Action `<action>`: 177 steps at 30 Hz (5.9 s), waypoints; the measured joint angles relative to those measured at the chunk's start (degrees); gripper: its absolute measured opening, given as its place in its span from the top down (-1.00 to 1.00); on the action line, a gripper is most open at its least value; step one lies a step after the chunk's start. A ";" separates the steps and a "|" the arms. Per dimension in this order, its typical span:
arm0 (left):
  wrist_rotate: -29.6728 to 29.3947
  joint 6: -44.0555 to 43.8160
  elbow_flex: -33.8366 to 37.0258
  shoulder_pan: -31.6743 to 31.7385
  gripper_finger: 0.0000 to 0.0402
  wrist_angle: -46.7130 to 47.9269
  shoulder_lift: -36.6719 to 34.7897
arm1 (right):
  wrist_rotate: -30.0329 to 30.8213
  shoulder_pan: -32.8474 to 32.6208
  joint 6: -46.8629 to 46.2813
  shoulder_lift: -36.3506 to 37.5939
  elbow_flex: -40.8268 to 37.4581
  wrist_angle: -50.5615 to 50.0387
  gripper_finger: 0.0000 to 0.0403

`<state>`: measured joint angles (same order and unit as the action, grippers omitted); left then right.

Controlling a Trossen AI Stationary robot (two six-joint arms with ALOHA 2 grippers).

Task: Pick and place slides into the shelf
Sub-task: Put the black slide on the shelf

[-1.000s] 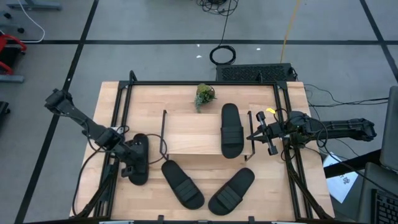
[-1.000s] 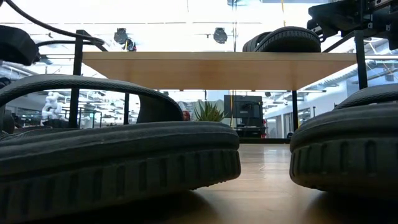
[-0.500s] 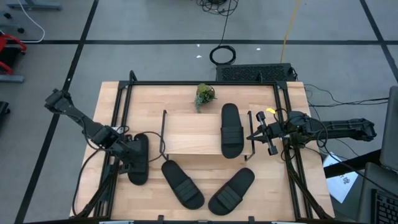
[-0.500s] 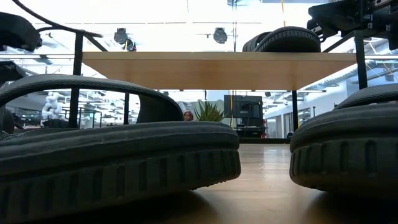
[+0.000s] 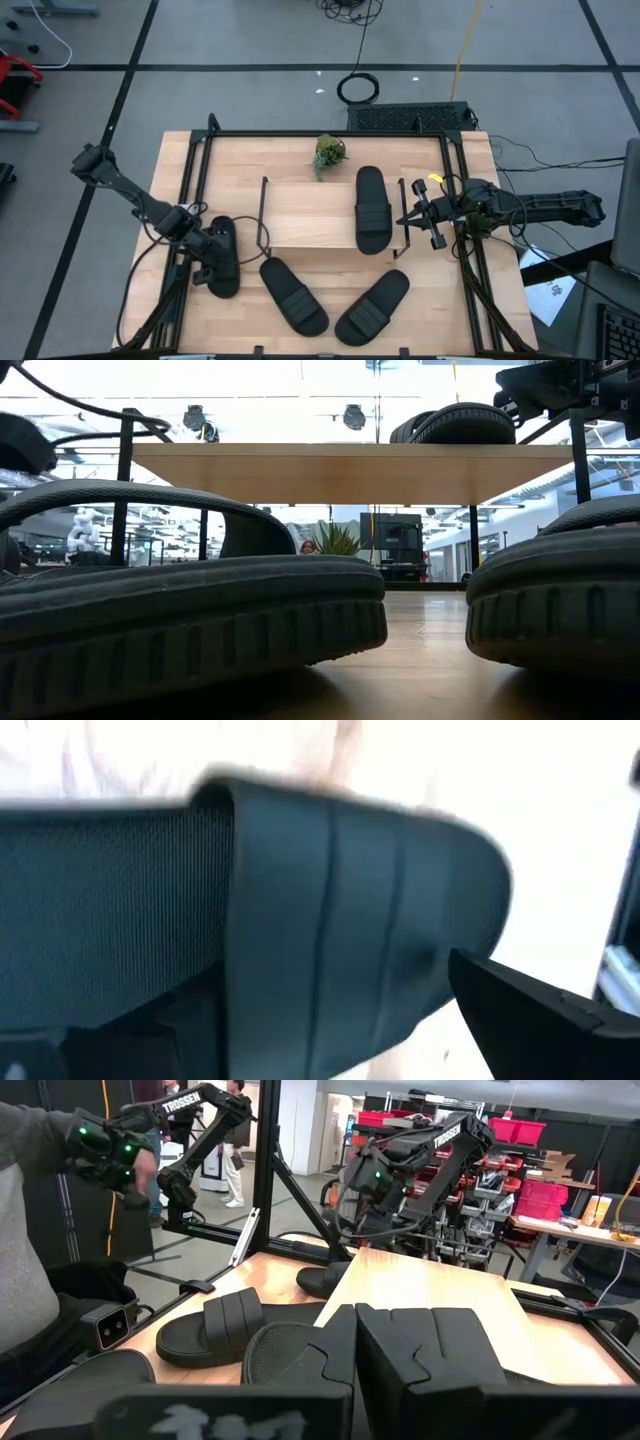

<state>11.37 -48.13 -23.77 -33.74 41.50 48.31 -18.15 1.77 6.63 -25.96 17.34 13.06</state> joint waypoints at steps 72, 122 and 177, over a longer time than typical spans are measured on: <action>-9.89 77.89 -29.45 5.48 1.00 -24.02 4.61 | 0.05 0.01 0.50 0.00 0.00 0.42 1.00; 30.53 76.12 -92.98 45.70 1.00 48.50 57.65 | 0.22 -0.01 2.40 -1.99 0.00 3.90 1.00; 33.75 75.18 -81.44 47.79 1.00 37.63 64.87 | 0.02 -0.01 1.57 -2.27 0.02 5.13 1.00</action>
<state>45.11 27.05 -105.21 14.06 79.12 113.18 -18.13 1.76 8.21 -28.23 17.37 18.19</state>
